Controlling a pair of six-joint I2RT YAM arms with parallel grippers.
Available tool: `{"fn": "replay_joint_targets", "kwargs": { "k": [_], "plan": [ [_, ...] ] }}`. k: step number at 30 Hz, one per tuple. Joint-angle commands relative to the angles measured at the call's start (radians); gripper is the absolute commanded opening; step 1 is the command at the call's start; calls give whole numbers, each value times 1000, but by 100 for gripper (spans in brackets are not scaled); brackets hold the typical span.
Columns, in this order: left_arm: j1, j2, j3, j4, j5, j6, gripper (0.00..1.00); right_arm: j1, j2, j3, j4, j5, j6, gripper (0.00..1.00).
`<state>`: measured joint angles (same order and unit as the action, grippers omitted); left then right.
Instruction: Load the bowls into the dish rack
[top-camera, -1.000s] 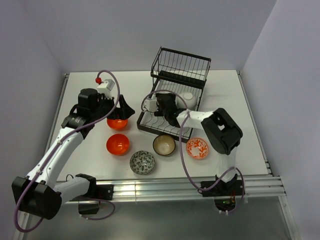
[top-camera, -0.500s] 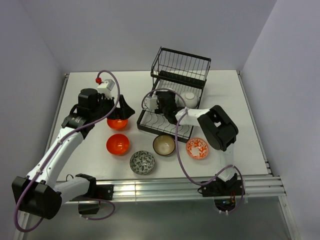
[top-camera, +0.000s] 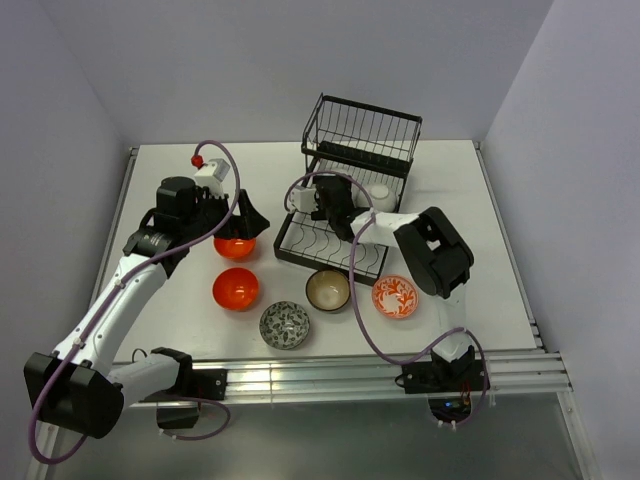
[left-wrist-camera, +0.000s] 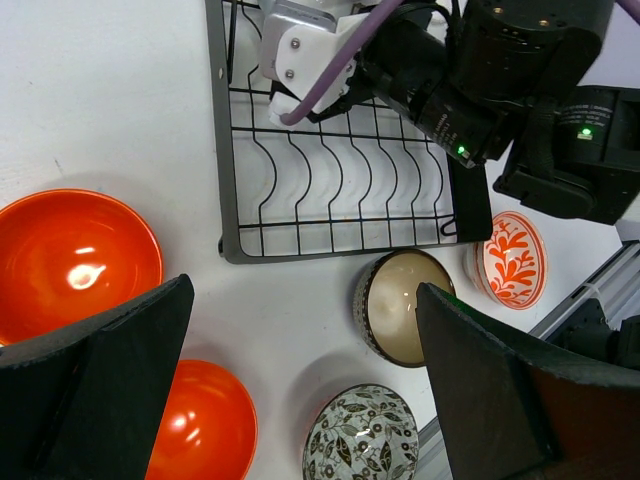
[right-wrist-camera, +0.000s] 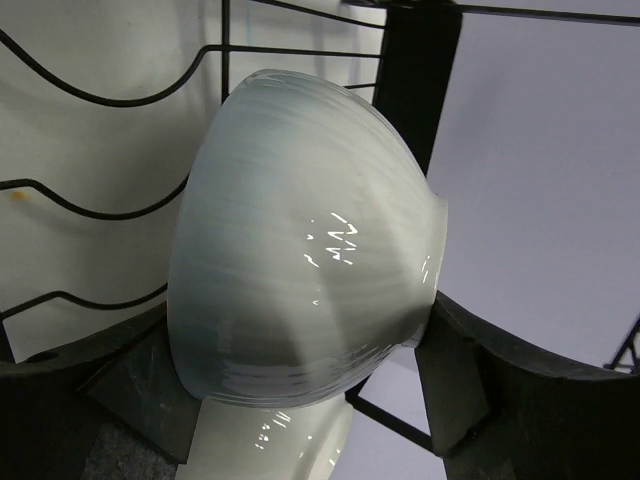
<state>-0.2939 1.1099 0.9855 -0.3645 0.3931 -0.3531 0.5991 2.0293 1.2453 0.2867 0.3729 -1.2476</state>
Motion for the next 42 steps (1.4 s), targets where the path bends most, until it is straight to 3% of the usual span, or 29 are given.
{"fn": "replay_joint_targets", "kwargs": {
  "k": [1, 4, 17, 35, 42],
  "plan": [
    [6, -1, 7, 9, -13, 19, 99, -10, 23, 71, 40, 14, -15, 37],
    [6, -5, 10, 7, -14, 20, 100, -15, 32, 95, 8, 9, -4, 45],
    [6, -7, 10, 2, -14, 25, 100, -22, 12, 183, -279, -57, 89, 98],
    [6, 5, 15, 12, -5, 20, 100, -24, -27, 197, -425, -97, 120, 100],
    [6, 10, 15, 18, -3, 17, 99, -22, 55, 200, -241, 29, 44, 100]
  ]
}}
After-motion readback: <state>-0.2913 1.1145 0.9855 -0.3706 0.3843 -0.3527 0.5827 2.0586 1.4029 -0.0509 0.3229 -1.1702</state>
